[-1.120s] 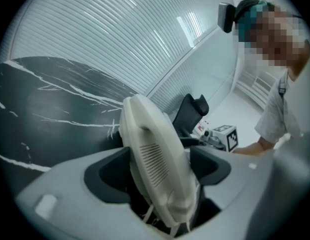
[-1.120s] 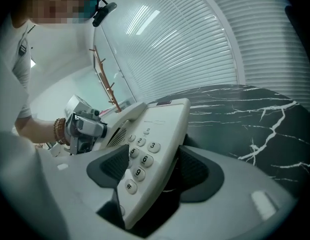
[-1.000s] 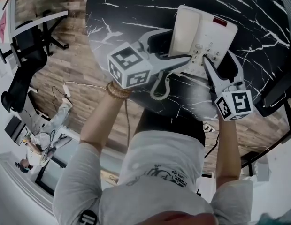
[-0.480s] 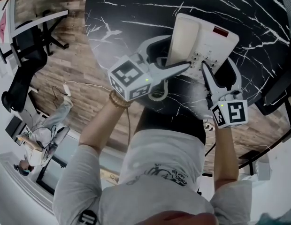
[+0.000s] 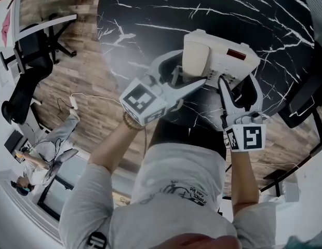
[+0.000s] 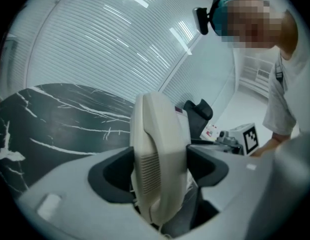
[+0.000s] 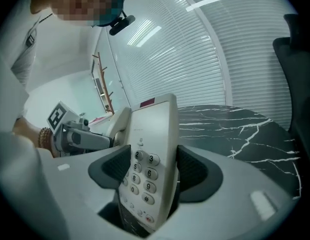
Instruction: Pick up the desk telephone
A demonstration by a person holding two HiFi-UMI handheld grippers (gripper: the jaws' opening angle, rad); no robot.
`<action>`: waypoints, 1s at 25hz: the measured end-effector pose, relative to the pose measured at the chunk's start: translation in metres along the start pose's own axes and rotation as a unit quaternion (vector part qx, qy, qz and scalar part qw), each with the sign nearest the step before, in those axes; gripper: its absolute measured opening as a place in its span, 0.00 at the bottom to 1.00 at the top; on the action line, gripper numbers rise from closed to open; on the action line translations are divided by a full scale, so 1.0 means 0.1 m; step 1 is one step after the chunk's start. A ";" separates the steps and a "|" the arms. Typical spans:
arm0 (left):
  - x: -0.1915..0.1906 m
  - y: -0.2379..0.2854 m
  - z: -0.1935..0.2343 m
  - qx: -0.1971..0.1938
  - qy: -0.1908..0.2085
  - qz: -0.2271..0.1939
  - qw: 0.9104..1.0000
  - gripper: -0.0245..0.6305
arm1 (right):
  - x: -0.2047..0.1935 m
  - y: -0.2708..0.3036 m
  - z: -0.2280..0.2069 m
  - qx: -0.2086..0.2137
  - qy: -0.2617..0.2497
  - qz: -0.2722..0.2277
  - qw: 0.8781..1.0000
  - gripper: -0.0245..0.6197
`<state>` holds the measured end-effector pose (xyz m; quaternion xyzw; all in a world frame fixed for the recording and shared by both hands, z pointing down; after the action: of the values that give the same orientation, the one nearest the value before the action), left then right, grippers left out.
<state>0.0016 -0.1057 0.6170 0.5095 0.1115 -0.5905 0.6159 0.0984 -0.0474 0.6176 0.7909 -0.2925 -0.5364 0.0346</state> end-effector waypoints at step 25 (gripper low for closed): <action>1.17 -0.88 -0.75 0.053 0.067 -0.125 0.988 0.54 | 1.30 -0.51 0.69 -0.004 -0.099 -0.083 0.992 0.46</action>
<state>-0.0051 -0.1020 0.4529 0.5617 0.1842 -0.6323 0.5008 0.0936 -0.0525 0.4620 0.7555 -0.2258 -0.6140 -0.0358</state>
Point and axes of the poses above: the fingertips, and each gripper's own axes: y forward along the fingers, z to its left, x out of its top, the point moved 2 cm from there along -y, backward along the fingers, and after that the axes turned 12 degrees about x, right-handed, at the moved point
